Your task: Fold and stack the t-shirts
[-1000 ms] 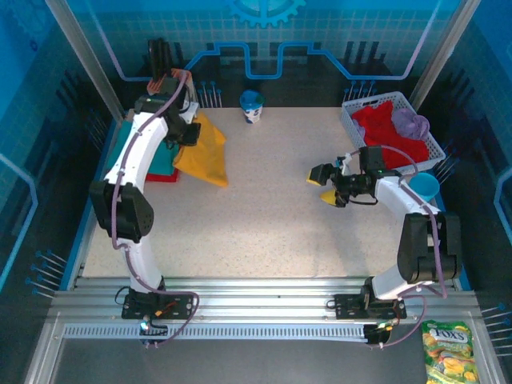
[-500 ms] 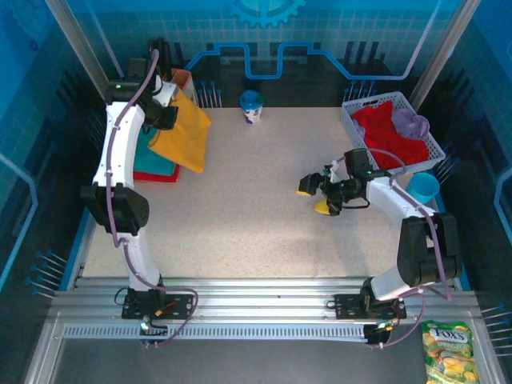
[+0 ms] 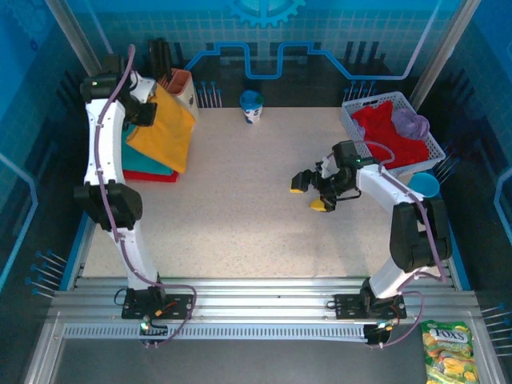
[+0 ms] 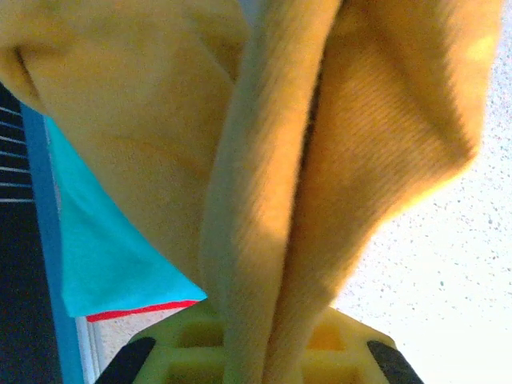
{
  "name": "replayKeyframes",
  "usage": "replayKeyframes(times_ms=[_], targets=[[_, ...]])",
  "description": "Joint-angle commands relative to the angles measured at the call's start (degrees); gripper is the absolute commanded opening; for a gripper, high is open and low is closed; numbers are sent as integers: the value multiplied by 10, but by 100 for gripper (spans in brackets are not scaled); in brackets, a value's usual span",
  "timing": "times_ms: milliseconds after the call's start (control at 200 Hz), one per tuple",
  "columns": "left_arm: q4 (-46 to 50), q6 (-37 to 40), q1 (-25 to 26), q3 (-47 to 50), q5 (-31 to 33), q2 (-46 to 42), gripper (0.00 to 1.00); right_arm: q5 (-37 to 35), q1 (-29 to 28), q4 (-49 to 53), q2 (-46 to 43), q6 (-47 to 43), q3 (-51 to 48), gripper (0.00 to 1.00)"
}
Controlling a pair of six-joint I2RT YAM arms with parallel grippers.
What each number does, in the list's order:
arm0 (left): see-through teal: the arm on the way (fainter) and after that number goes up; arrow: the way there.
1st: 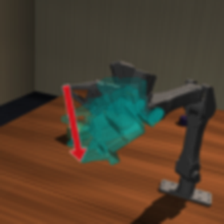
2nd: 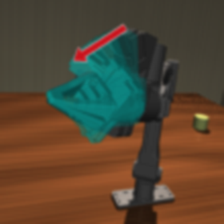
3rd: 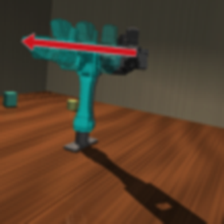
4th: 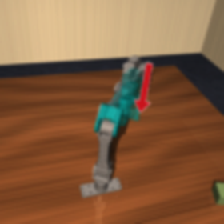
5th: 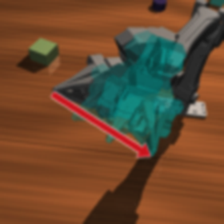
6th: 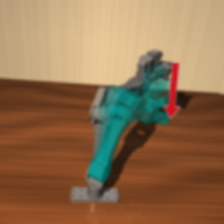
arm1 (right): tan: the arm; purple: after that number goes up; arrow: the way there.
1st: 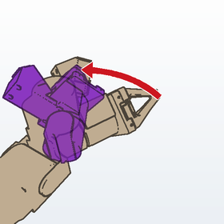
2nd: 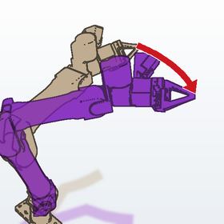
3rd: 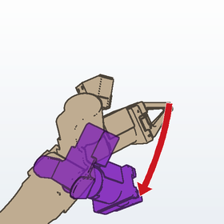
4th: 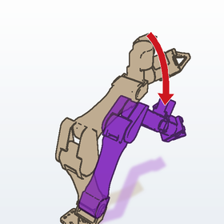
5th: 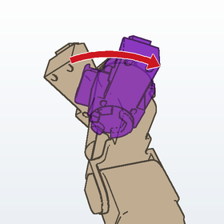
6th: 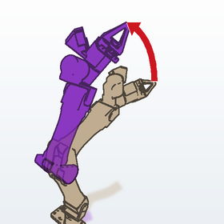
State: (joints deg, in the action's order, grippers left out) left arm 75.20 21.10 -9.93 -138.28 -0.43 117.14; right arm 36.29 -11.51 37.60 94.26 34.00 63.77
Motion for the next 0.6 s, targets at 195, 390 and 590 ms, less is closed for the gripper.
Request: replayKeyframes(times_ms=[195,390,590], targets=[[-16,42,-23,-23,-13,5,0,-16,-34,56,67,-11,81,100],[-36,55,-40,-25,-8,16,0,-27,-37,77,73,-21,100,100],[-57,68,-52,-17,3,45,0,-28,-37,86,76,-25,107,100]])
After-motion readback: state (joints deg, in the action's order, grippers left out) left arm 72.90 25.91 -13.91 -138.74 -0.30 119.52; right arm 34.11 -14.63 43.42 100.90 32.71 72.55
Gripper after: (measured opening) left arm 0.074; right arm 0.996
